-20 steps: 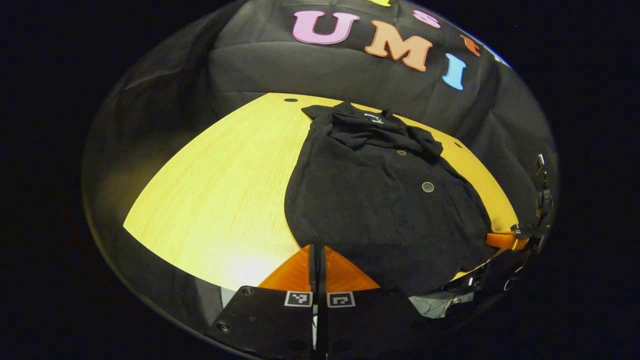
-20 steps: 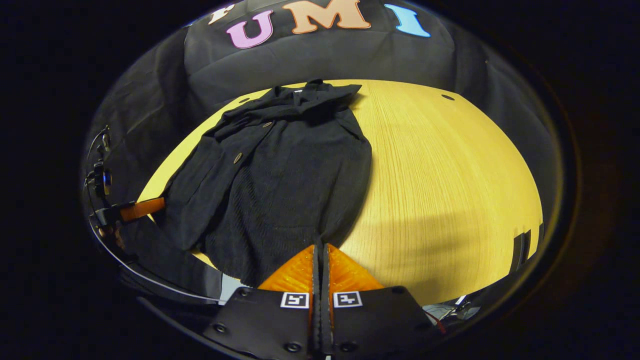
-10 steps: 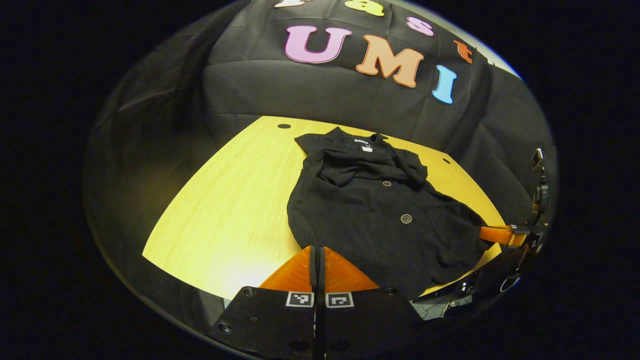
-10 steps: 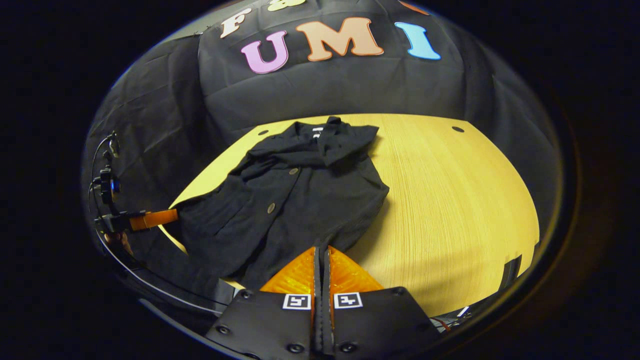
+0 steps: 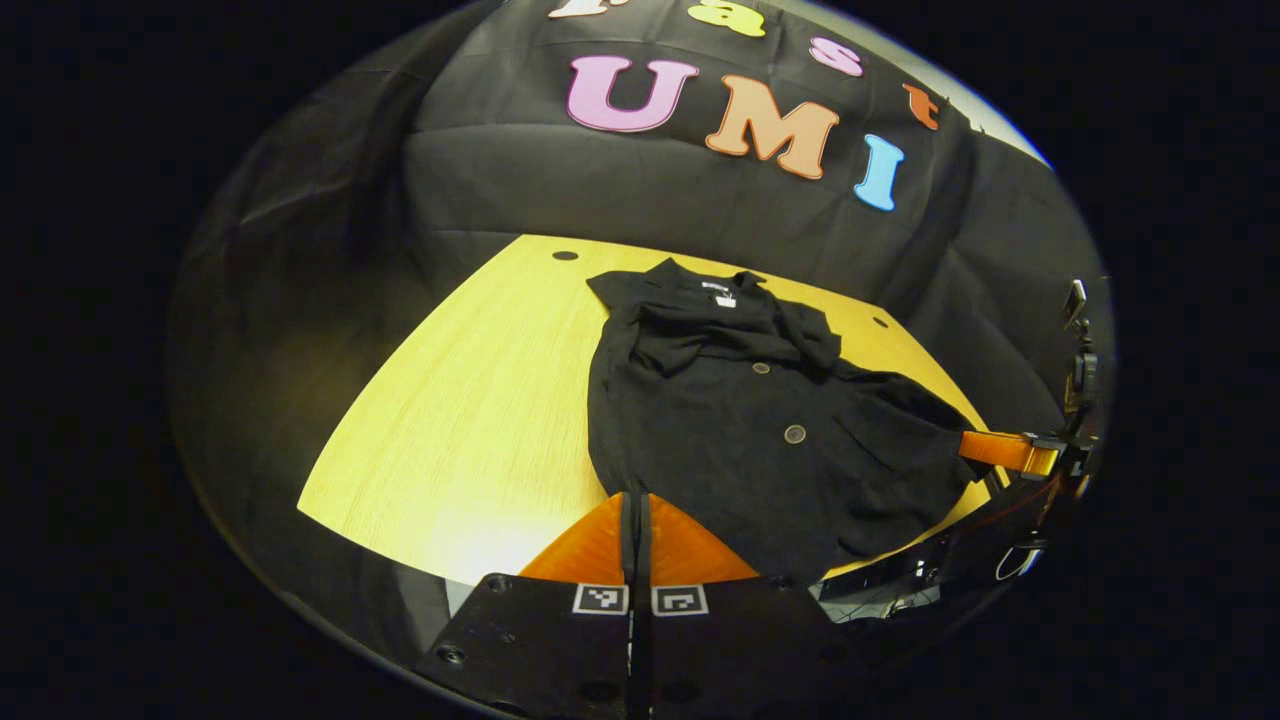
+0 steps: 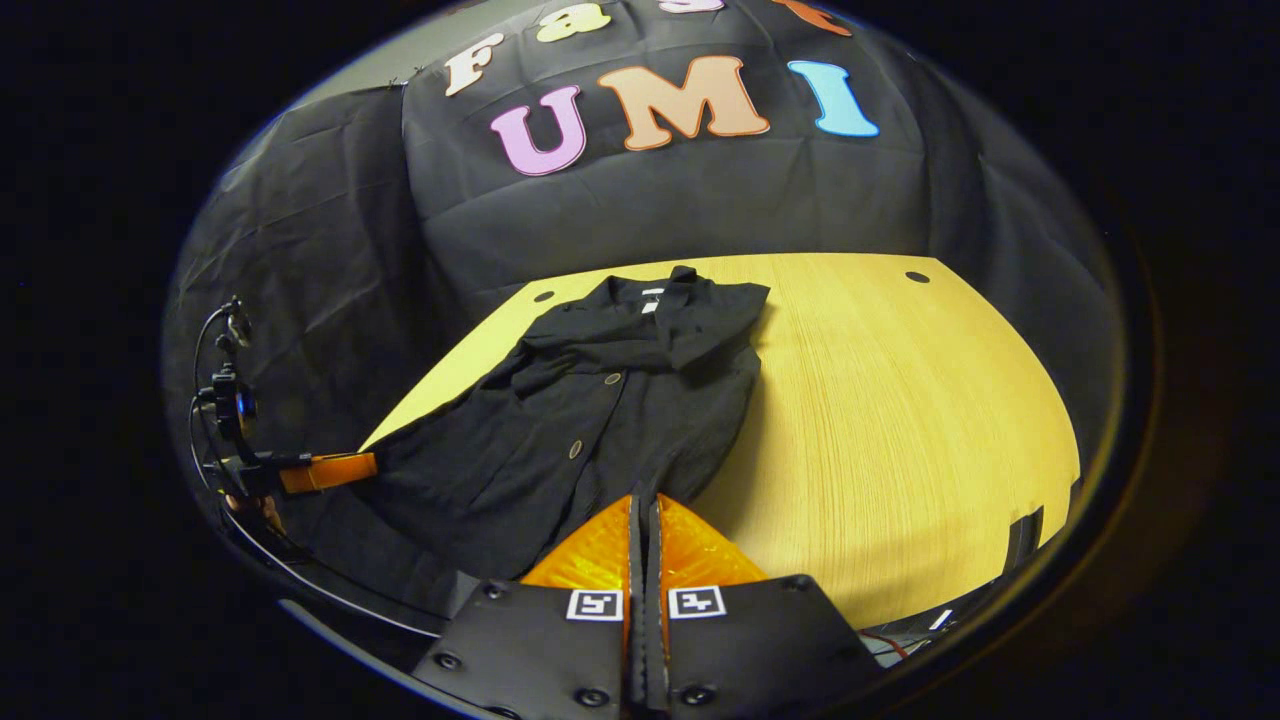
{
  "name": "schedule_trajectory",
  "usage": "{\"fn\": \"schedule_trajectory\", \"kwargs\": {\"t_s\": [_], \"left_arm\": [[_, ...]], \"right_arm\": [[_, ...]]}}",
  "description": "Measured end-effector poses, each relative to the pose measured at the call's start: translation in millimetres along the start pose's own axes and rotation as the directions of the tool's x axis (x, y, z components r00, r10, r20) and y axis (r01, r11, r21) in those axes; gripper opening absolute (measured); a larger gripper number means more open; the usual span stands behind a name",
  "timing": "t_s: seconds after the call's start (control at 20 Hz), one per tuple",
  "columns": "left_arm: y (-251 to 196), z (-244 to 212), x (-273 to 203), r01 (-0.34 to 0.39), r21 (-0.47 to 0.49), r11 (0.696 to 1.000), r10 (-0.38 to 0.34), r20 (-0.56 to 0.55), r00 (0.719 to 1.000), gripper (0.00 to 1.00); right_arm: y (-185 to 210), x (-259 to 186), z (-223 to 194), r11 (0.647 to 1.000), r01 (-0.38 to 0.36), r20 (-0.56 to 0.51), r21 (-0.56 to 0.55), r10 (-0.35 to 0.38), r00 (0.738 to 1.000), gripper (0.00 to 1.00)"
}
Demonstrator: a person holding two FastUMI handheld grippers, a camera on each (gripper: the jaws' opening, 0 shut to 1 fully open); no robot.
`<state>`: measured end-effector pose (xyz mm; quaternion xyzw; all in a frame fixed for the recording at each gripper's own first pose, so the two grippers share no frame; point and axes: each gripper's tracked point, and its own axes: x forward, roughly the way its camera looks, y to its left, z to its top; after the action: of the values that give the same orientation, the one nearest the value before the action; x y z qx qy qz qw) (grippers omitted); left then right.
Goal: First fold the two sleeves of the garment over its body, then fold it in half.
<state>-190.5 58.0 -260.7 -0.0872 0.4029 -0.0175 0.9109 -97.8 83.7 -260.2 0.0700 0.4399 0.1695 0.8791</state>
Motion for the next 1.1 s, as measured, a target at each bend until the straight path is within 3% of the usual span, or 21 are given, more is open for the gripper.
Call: {"fn": "schedule_trajectory", "kwargs": {"t_s": [0.25,0.55,1.1], "left_arm": [[-21,65,3,0.051,-0.01,0.999,-0.049,0.103,0.993,0.0],[-21,151,19,0.05,-0.04,0.998,-0.04,0.232,0.972,0.0],[-9,234,94,-0.011,0.006,1.0,0.009,0.272,0.962,0.0]], "right_arm": [[8,-6,53,0.999,-0.038,0.082,-0.004,0.038,0.996,0.02],[17,1,125,0.995,-0.095,0.179,-0.03,0.098,0.979,0.02],[-10,52,228,0.992,-0.121,0.257,0.022,0.111,0.96,0.02]]}}
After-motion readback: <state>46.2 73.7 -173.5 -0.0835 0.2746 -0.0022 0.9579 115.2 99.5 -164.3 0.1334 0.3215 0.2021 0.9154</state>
